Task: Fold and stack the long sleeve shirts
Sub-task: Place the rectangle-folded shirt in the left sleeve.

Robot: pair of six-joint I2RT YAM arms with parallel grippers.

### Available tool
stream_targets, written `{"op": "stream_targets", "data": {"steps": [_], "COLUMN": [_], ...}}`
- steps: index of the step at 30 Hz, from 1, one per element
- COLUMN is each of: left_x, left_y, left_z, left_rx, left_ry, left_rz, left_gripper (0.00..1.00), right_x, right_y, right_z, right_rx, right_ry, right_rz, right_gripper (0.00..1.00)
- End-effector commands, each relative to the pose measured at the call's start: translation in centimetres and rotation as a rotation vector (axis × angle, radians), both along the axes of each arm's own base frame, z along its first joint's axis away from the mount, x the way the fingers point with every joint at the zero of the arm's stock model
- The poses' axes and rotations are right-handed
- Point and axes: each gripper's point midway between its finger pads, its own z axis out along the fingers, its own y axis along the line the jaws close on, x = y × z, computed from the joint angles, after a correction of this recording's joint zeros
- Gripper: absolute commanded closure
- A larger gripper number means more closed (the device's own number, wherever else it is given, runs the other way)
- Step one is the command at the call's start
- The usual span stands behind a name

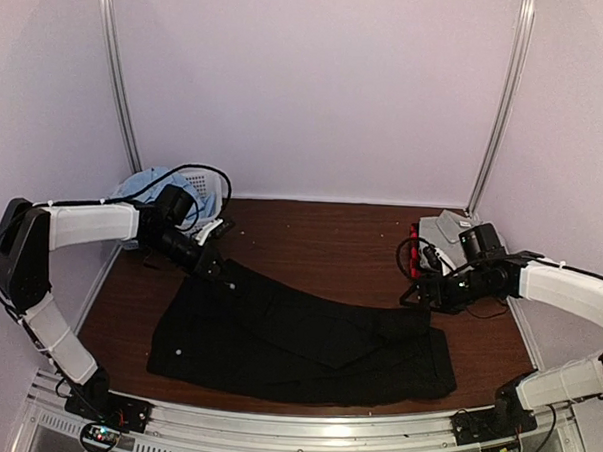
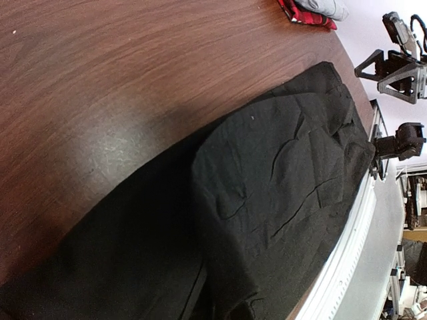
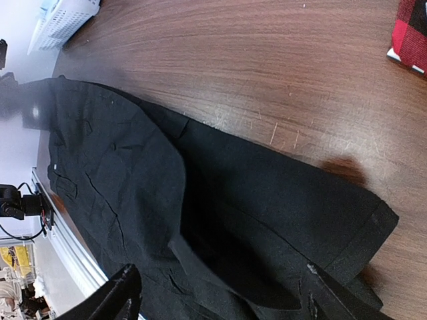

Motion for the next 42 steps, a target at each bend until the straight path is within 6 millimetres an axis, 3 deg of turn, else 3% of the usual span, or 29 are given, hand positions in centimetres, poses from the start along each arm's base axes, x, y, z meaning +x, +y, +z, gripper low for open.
{"op": "stream_targets", "data": {"steps": [1, 15, 25, 30, 33, 37, 42], "left_x": [-0.2, -2.7, -1.0, -0.2, 0.4, 1.5, 2.5], "left_y": [0.9, 2.4, 3.8, 5.5, 7.6, 9.6, 9.2], "left_z": [0.8, -2.4, -5.0, -6.5, -7.4, -6.6, -2.1], "left_rx": [-0.016, 0.035, 0.146, 0.257, 0.376, 0.465, 0.425], "left_ry": [-0.015, 0.055, 0.072, 0.068, 0.049, -0.019, -0.163], "left_rz": [0.033, 0.070, 0.173, 0.244, 0.316, 0.398, 0.442], "left_gripper": [1.00, 1.00, 0.99, 0.91, 0.82, 0.66, 0.57], "right_x": [0.2, -0.5, -0.7, 0.0, 0.7, 1.5, 0.9], "right_y": [0.6, 2.6, 2.9, 1.8, 0.7, -0.6, 0.2], "right_z": [0.0, -3.2, -4.8, -5.6, -5.5, -3.7, -1.6], "right_rx": [0.033, 0.042, 0.010, -0.070, -0.143, -0.230, -0.282], "right_ry": [-0.019, 0.049, 0.068, 0.069, 0.049, -0.014, -0.068], "right_rz": [0.015, 0.044, 0.045, 0.001, -0.042, -0.094, -0.084], "right_gripper": [0.17, 0.18, 0.20, 0.21, 0.22, 0.24, 0.24]}}
